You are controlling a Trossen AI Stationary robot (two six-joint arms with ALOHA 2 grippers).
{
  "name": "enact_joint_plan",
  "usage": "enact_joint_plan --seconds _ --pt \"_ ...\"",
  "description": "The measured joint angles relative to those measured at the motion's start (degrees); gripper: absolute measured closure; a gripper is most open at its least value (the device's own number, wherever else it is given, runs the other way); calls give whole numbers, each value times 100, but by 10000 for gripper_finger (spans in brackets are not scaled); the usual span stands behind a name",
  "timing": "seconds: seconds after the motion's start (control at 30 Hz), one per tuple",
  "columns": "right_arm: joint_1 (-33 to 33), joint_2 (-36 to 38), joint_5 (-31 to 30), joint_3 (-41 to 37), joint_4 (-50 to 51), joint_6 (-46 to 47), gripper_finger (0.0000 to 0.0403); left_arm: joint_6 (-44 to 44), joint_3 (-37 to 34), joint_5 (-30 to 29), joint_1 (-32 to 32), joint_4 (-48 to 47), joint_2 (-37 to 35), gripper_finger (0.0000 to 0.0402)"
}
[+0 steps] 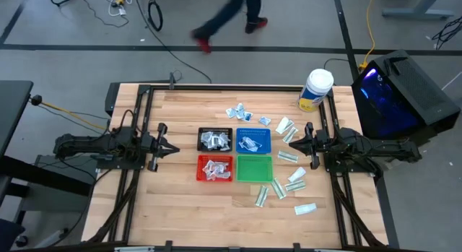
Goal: Pick & Place First Aid Supplies
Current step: Put the blue alcohol pad into the blue bin
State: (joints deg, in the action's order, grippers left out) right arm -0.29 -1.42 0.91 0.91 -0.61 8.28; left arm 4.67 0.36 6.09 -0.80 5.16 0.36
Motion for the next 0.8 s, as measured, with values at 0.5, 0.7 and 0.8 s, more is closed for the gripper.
enact_joint_plan --seconds 0.5,0.7,0.8 --pt "1 0 2 0 -42 36 385 -2 0 -2 0 18 0 376" --pt "1 1 28 -1 -505 1576 385 -2 0 -3 0 16 0 376" --pt "-1 1 -45 -1 -843 2018 385 -2 0 -3 0 16 0 376"
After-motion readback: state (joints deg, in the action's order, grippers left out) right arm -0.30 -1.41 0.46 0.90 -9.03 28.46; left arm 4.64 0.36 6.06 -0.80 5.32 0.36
